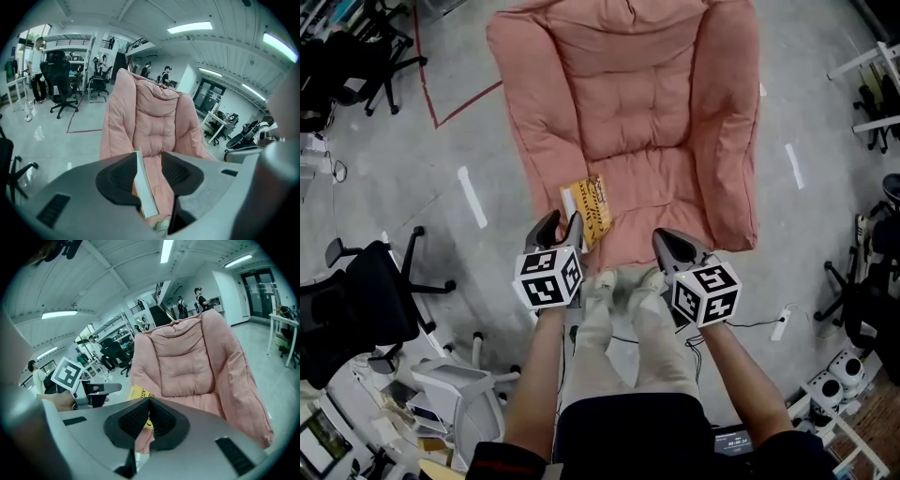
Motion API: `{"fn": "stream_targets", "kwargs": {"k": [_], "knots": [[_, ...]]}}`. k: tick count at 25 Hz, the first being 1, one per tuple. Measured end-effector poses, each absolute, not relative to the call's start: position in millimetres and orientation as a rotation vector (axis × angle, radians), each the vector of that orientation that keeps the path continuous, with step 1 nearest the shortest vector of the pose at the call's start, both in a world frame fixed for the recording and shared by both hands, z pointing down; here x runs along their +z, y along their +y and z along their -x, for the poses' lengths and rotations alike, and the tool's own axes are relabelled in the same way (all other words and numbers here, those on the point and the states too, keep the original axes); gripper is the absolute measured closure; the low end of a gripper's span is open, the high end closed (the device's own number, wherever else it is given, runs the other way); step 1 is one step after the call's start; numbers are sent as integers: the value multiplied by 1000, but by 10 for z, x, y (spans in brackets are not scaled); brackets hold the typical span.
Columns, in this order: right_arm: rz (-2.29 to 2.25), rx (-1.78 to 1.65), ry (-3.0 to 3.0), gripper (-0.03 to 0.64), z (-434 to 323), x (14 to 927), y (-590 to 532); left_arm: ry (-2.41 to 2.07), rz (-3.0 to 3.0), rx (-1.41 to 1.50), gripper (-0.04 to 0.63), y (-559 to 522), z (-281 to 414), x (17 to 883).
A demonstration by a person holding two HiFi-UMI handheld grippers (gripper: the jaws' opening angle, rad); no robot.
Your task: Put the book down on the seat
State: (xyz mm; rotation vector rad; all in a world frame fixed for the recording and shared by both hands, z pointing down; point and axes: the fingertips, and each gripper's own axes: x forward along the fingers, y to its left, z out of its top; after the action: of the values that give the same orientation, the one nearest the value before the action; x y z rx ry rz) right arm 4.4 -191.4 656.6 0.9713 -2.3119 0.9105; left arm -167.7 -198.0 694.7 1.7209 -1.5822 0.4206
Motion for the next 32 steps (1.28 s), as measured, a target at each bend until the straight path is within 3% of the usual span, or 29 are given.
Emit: {"fn": "stream_targets", "kwargs": {"k": [18, 32], "knots": [[-1035, 833, -2380, 597, -61, 5900, -2072, -1530, -1908, 373, 558, -2032, 1405, 6177], [-1093, 765, -2417, 597, 10, 5391, -2267, -1468, -2055, 315, 590, -2121, 1375, 5572]]}}
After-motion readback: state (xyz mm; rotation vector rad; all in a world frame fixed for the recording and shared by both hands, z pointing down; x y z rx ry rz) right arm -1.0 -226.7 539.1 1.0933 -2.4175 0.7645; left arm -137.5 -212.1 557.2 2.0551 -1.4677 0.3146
